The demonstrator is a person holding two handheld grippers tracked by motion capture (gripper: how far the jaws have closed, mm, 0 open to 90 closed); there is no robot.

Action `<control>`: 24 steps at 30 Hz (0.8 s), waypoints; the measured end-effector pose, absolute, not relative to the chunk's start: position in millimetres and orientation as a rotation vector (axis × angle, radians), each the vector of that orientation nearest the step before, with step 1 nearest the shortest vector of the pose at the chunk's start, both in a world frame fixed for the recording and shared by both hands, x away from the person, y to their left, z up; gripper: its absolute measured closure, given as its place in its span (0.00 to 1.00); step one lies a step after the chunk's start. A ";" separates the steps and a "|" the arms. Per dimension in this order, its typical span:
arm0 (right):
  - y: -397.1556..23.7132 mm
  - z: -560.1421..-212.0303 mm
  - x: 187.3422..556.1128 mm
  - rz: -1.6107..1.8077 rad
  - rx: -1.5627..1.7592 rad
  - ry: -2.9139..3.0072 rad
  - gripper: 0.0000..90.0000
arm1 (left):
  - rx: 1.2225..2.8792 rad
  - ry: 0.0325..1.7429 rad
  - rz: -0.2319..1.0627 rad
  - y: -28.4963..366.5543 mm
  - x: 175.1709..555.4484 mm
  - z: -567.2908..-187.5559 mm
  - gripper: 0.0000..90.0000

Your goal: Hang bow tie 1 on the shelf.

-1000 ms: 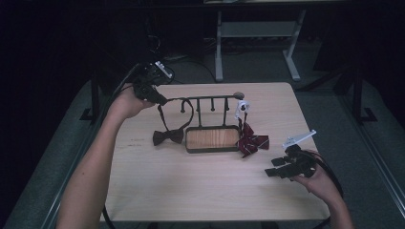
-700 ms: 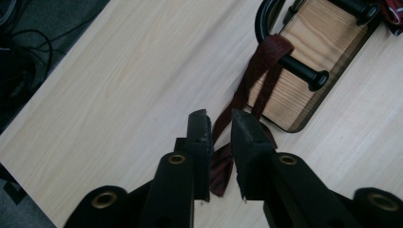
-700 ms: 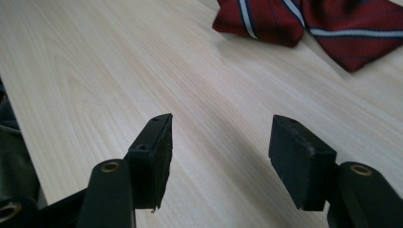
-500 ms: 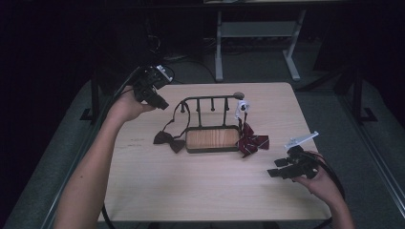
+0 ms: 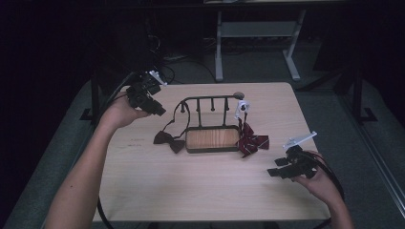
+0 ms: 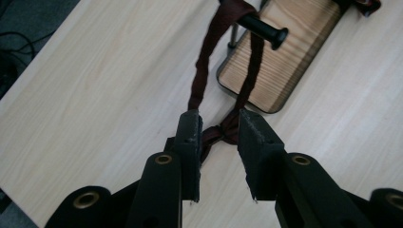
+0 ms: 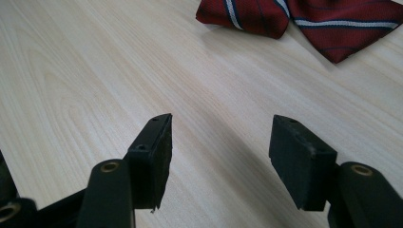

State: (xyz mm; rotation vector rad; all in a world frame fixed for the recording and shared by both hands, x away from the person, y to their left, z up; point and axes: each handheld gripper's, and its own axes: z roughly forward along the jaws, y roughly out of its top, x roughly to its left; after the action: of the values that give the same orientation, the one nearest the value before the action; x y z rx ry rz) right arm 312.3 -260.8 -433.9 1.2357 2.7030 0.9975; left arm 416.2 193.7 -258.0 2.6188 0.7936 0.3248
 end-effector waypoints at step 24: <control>-262.7 -430.5 309.1 1.027 1.244 2.696 0.44 | 2.566 0.759 0.345 200.7 396.1 -270.6 0.53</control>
State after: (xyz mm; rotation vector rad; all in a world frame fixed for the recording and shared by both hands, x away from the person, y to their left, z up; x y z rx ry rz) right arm 309.1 -262.7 -430.5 1.2437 2.6958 1.0273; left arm 396.1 200.7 -270.6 2.5660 0.7586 0.3447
